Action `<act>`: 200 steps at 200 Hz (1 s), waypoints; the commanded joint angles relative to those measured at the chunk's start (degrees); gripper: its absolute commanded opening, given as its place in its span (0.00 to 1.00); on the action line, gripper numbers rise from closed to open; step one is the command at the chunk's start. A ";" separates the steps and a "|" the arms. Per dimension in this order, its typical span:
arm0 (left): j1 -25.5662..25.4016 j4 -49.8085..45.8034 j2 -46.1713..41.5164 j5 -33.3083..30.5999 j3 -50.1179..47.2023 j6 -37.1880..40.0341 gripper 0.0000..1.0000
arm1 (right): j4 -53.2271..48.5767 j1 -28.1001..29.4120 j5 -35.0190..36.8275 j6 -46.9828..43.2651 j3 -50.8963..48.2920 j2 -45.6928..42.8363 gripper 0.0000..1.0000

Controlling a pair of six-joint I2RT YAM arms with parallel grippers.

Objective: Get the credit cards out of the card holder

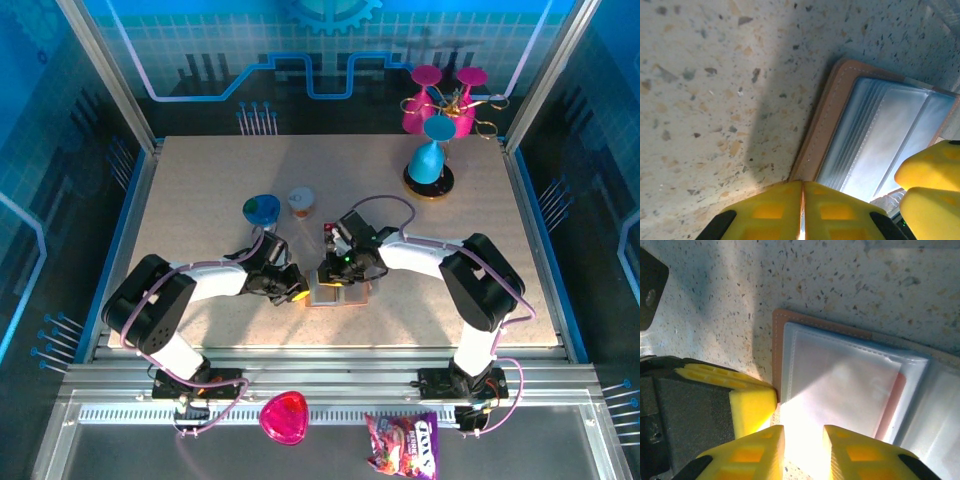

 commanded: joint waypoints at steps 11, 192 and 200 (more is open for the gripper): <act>-0.47 -1.27 1.13 1.08 0.34 -0.35 0.09 | -0.92 0.90 -0.60 0.37 -1.11 -0.41 0.30; -0.33 -2.92 3.24 0.98 1.37 0.79 0.10 | -3.16 -0.99 2.62 -0.95 -3.08 -2.71 0.35; -0.40 -3.17 3.17 0.89 1.61 0.90 0.10 | -2.92 -1.15 2.67 -0.95 -3.29 -3.00 0.35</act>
